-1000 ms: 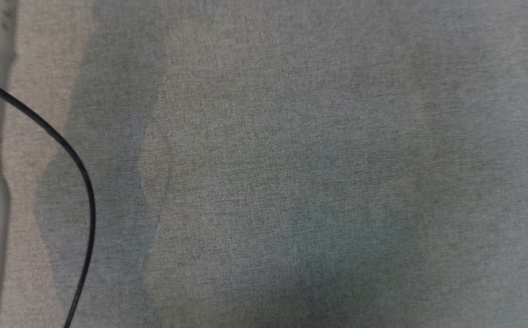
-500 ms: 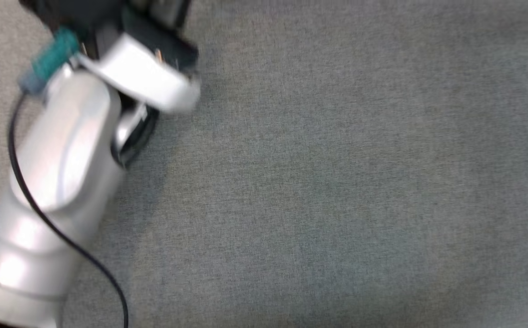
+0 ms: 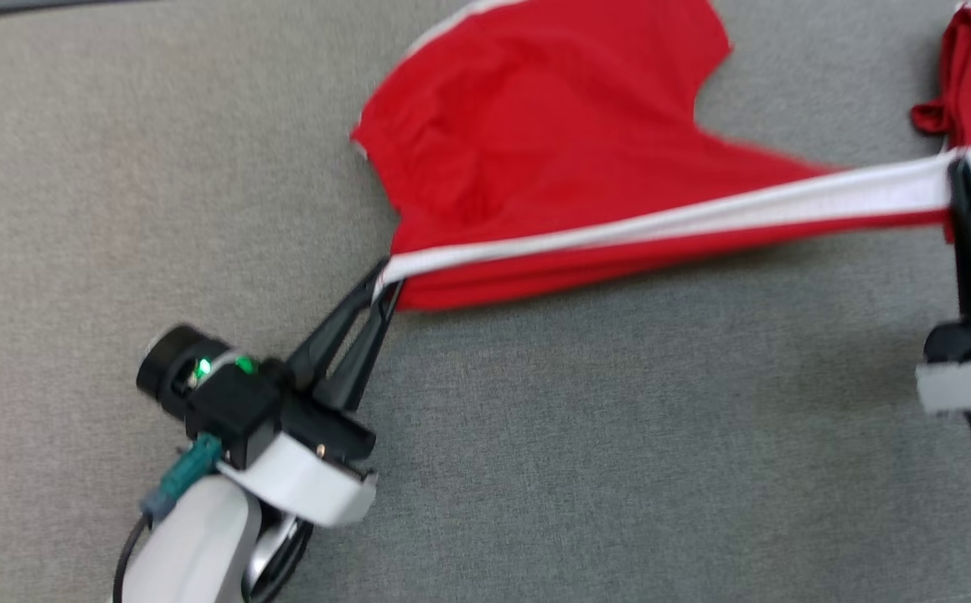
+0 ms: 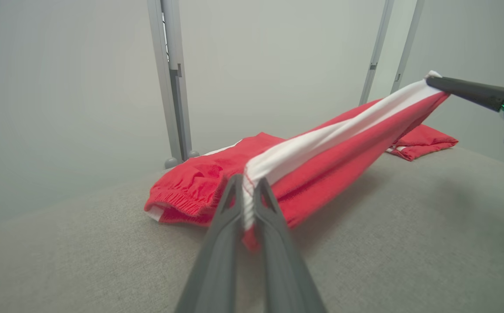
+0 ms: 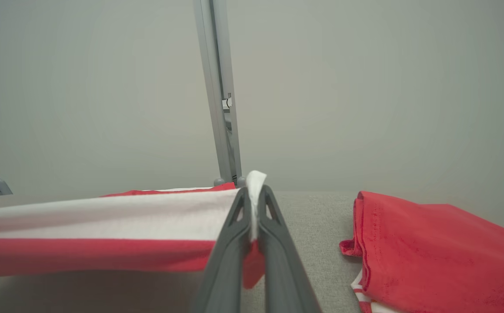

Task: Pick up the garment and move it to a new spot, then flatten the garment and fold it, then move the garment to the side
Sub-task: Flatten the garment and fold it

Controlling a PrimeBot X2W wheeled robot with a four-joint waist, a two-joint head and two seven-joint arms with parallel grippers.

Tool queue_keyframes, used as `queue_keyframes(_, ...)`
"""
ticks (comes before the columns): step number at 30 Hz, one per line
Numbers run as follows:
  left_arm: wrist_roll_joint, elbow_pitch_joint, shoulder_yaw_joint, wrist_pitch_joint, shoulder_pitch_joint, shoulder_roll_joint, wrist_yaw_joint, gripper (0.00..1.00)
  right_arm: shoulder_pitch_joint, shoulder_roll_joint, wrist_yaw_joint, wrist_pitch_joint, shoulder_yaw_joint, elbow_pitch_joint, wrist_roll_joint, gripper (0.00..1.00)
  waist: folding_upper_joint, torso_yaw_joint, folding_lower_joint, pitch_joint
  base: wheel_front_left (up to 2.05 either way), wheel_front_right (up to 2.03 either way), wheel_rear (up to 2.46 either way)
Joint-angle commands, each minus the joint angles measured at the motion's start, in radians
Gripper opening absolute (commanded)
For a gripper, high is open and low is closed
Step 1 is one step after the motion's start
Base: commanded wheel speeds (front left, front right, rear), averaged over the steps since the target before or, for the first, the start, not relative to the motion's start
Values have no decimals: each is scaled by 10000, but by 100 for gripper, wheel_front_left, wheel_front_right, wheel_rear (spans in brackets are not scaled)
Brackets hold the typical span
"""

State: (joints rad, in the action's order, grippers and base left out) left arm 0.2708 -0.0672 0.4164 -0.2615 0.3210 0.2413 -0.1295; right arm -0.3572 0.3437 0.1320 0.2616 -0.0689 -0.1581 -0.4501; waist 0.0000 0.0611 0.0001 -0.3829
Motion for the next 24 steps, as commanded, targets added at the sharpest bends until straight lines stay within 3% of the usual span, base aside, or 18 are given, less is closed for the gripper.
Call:
queue_keyframes(1,-187,114,-181,-44,-407,84,58,0,457,58,-27,48,178,115,-25,0,0,-6,-1,838,0,0,0)
queue_keyframes(7,-392,497,-636,-44,-1826,14,312,0,1803,-130,-41,48,351,531,46,0,0,-15,-1,1605,0,0,0)
queue_keyframes(16,-556,872,-618,-45,-3230,-63,204,0,2998,-238,-42,48,463,990,226,0,0,-165,-1,2053,0,0,0)
queue_keyframes(24,-2,98,219,268,-2355,-338,42,0,1525,43,-38,-35,-29,-840,832,0,0,-407,-1,1704,0,0,0)
